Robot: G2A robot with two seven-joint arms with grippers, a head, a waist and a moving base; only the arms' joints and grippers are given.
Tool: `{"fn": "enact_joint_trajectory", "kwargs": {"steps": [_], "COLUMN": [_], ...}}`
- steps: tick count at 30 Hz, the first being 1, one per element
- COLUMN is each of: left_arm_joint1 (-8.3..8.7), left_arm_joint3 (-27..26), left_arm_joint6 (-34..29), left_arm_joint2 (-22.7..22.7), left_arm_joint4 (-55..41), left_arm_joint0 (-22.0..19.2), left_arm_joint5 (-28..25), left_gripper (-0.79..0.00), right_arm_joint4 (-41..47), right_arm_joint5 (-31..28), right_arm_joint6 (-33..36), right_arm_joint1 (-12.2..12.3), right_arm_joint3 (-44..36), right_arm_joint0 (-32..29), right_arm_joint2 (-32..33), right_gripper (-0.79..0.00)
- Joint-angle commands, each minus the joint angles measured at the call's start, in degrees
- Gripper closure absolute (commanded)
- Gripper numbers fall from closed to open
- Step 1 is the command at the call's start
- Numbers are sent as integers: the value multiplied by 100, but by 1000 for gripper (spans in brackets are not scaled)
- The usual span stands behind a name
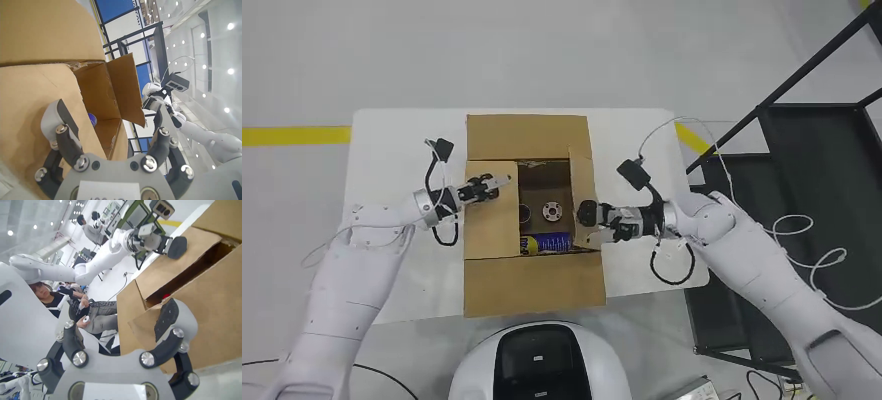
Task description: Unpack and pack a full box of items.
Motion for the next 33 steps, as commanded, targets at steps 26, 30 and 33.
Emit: {"fn": "enact_joint_trajectory", "kwargs": {"steps": [26, 30, 33], "left_arm_joint1": [129, 143, 123], "left_arm_joint3": [220, 491, 838], "left_arm_joint6": [-191, -236, -212], "left_arm_joint2": [-611, -817, -828], "left_arm_joint4": [-941, -1382, -1585], "left_arm_joint0": [-199, -483, -779], "left_arm_joint5": [22, 127, 259], "left_gripper": [-785, -785, -785], "right_arm_joint4": [-1320, -1036, -895], "right_arm_joint5": [-60, -214, -136], "right_arm_joint6": [-732, -505, -371], "right_arm_joint1": [-346, -34, 177], "right_arm_joint3": [144, 108, 100], "right_arm_joint0": [390, -150, -677], "right_arm_joint2": [-302, 369, 823], "right_gripper": [-785, -785, -785]}}
